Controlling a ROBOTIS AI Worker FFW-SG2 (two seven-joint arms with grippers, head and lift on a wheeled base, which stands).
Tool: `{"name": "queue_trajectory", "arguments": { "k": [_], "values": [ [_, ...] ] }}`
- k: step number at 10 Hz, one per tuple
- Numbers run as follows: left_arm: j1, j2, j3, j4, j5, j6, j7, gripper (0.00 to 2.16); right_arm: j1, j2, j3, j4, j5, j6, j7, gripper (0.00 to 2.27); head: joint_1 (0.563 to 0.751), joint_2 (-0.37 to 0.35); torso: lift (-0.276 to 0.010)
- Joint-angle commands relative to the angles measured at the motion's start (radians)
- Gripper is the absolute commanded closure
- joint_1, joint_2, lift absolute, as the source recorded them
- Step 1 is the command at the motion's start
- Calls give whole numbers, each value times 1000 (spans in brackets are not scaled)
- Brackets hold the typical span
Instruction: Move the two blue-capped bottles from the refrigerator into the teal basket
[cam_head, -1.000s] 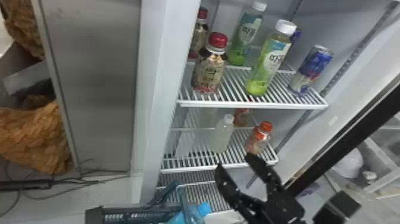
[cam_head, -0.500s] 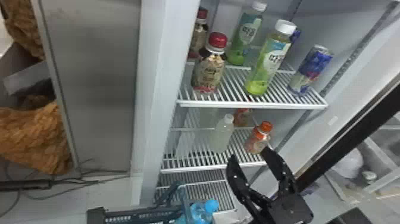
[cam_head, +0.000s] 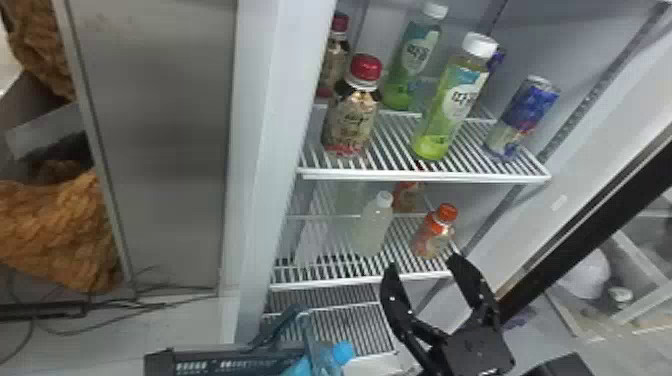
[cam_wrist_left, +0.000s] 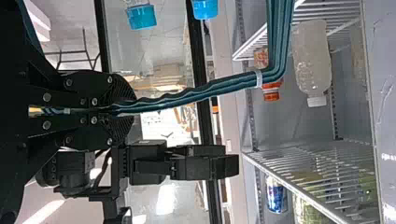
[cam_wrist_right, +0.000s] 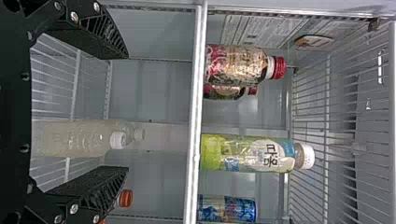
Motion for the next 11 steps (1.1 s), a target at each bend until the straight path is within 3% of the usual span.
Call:
{"name": "queue_trajectory", "arguments": {
  "k": [1, 11],
  "values": [
    [10, 0, 7, 0, -4, 4, -2, 1105, -1, 2, -1, 4, 10, -8, 0, 147, 695, -350, -155],
    [22, -9, 15, -2, -4, 4, -3, 1105, -4, -2, -6, 6, 4, -8, 2, 139, 695, -350, -155]
  ]
}}
